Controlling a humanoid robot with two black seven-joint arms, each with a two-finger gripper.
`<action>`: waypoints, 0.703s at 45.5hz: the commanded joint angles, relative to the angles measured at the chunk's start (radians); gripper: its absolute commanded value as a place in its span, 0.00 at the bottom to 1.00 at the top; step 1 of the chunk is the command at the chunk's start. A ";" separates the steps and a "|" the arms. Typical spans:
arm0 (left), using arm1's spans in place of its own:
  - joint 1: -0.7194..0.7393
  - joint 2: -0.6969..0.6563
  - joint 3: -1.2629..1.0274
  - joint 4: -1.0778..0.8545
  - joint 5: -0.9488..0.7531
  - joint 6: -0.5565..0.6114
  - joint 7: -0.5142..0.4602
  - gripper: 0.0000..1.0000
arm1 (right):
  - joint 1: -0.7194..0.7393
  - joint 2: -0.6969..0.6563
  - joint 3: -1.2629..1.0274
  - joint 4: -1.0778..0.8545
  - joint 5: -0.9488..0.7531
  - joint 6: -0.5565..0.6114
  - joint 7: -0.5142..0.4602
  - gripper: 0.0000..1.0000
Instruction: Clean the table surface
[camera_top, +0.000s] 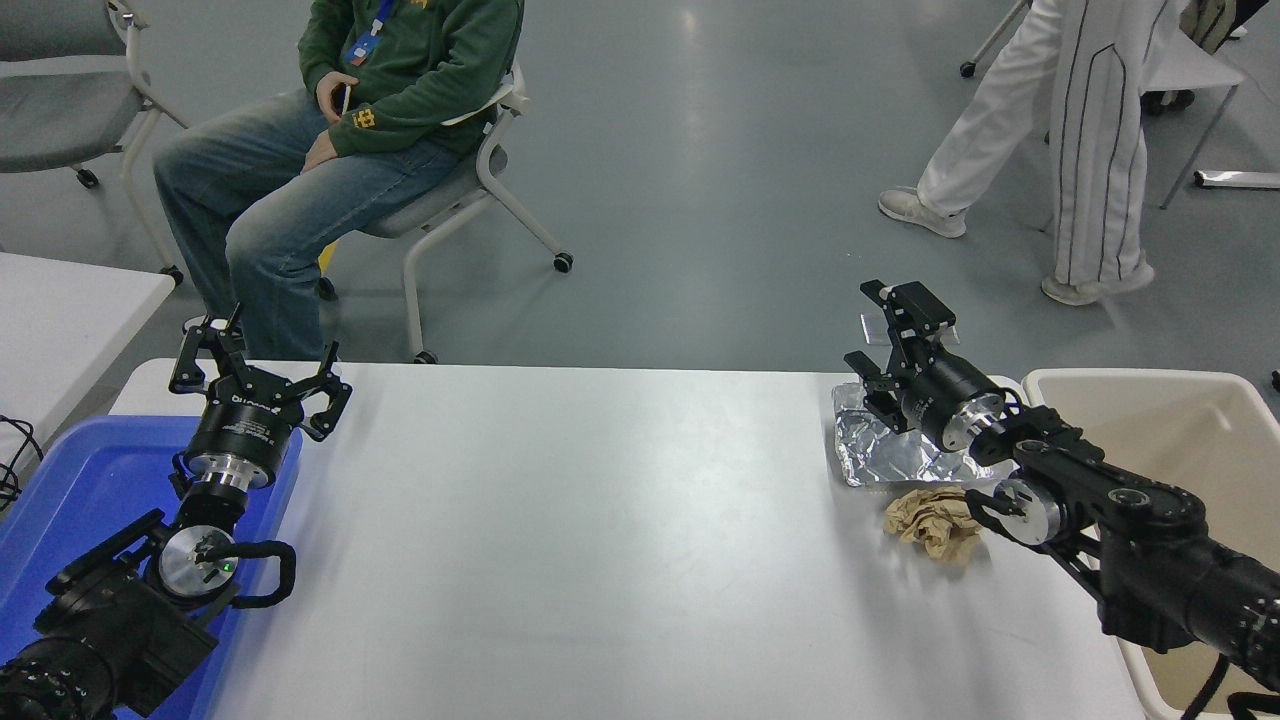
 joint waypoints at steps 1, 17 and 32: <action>0.000 0.000 0.000 0.000 0.000 0.000 0.000 1.00 | 0.134 -0.087 -0.284 -0.004 -0.043 -0.040 0.000 0.99; 0.000 0.000 0.000 0.000 0.000 0.000 0.000 1.00 | 0.250 -0.127 -0.567 -0.008 -0.115 -0.039 -0.002 0.99; 0.000 0.000 0.000 0.000 0.000 0.000 0.000 1.00 | 0.250 -0.115 -0.667 -0.122 -0.342 -0.039 -0.002 0.99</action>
